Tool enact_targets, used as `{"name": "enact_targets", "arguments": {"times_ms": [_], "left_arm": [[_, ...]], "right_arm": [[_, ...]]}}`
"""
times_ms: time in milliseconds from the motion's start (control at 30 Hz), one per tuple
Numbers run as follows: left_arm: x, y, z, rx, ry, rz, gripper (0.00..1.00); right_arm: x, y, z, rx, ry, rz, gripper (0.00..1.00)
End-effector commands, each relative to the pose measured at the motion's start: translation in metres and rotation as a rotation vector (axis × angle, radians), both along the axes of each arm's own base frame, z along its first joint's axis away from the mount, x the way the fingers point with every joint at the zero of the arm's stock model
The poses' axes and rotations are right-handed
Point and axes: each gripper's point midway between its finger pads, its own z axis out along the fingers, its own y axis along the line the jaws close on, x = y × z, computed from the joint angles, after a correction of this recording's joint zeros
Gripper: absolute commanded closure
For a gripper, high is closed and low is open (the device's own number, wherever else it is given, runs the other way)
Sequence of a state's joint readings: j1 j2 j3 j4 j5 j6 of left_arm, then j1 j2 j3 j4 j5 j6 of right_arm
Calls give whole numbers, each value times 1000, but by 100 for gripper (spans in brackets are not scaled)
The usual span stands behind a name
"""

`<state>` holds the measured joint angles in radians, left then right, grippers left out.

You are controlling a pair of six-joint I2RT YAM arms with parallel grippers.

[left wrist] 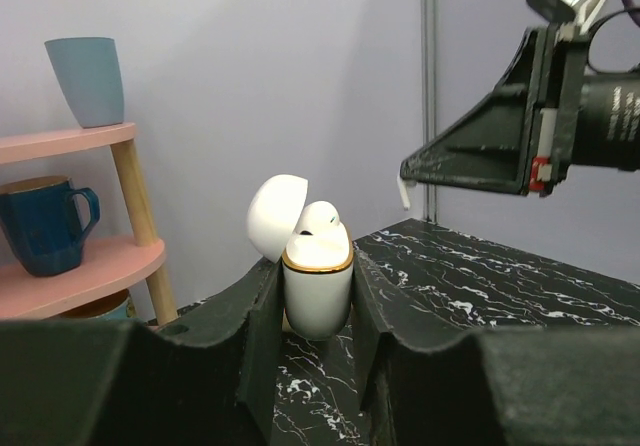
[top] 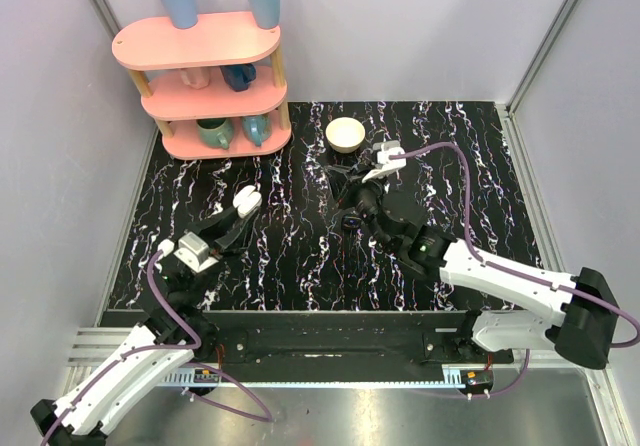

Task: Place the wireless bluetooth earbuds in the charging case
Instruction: Insert the left earbud into the left side groove of the charging case.

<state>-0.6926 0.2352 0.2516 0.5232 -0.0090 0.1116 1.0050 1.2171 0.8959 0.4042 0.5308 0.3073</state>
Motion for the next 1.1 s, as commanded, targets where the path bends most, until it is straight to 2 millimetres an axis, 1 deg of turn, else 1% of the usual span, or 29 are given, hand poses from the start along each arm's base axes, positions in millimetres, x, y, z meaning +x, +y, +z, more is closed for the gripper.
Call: {"name": "enact_targets", "arguments": {"times_ms": [0, 333, 533, 667, 700, 800, 900, 1033, 1067], "left_arm": [[-13, -2, 29, -48, -92, -48, 100], [-15, -13, 22, -39, -104, -102, 100], [-11, -19, 18, -32, -87, -116, 100], [-9, -22, 19, -52, -81, -131, 100], [-8, -24, 16, -50, -72, -136, 100], [-7, -26, 17, -63, -70, -145, 100], [-7, -27, 16, -76, -64, -156, 100], [-8, -30, 17, -80, -73, -172, 100], [-8, -32, 16, -95, -52, -190, 100]], "right_arm": [[-20, 3, 56, 39, -202, 84, 100], [-67, 28, 96, 99, -357, 304, 100], [-89, 37, 111, 113, -419, 402, 100], [-100, 45, 114, 116, -438, 464, 100], [-101, 46, 115, 118, -441, 475, 100], [-106, 51, 114, 124, -444, 512, 100], [-108, 55, 113, 134, -450, 527, 100], [-107, 61, 109, 141, -448, 529, 100], [-107, 62, 109, 145, -446, 532, 100]]}}
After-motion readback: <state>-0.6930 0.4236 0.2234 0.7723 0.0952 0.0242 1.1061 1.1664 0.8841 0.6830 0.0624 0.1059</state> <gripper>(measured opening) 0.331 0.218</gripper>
